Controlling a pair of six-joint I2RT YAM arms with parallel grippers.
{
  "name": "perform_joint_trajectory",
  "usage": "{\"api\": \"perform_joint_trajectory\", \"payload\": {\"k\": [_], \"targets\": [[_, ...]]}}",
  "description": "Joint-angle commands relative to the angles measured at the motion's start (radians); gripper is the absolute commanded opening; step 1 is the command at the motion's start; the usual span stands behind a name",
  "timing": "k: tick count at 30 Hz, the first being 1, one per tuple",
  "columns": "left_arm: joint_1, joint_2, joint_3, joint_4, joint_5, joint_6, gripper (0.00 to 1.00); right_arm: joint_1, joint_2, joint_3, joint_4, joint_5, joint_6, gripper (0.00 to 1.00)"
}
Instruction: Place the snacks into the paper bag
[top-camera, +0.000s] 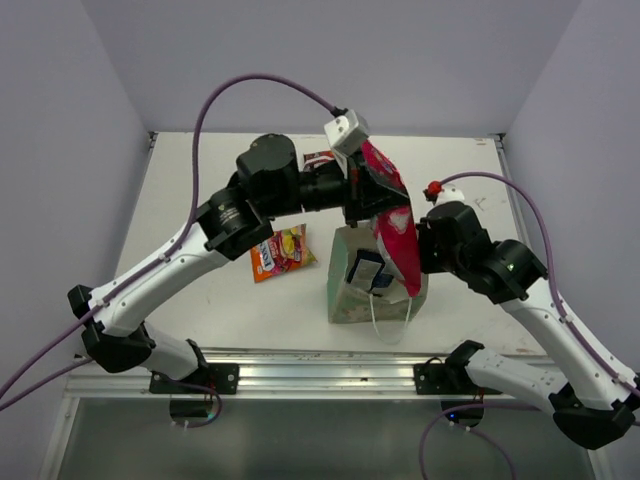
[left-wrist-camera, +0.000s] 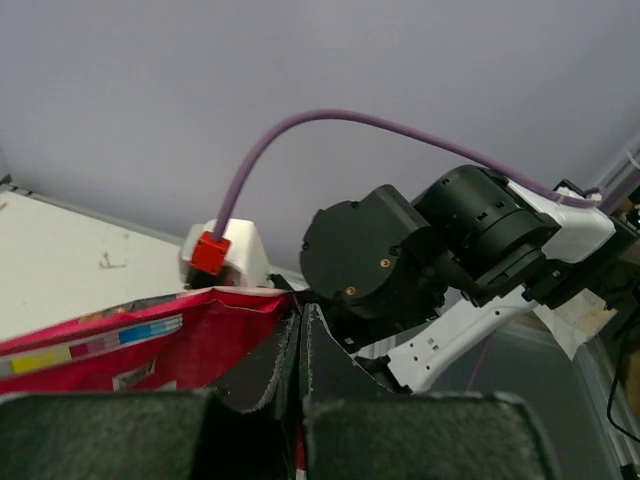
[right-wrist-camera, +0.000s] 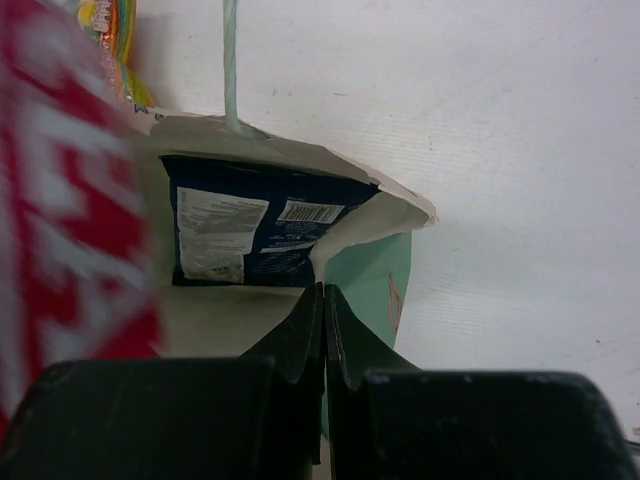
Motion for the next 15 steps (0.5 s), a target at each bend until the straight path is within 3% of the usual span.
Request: {"api": "perform_joint_trajectory", "payload": {"k": [1, 8, 15], "targets": [[-0.078, -0.001, 0.063, 0.053, -0.075, 0.009, 0.00, 0.002, -0.013, -0.009, -0.029, 0.018, 0.006, 0.00], [-0.209, 0.007, 0.026, 0.007, -0.165, 0.019, 0.00, 0.003, -0.018, -0.011, -0.031, 0.017, 0.006, 0.00], [-0.236, -0.045, -0.069, 0.013, -0.214, -0.023, 0.00, 0.002, -0.025, -0.019, -0.036, 0.015, 0.008, 0.00]]}}
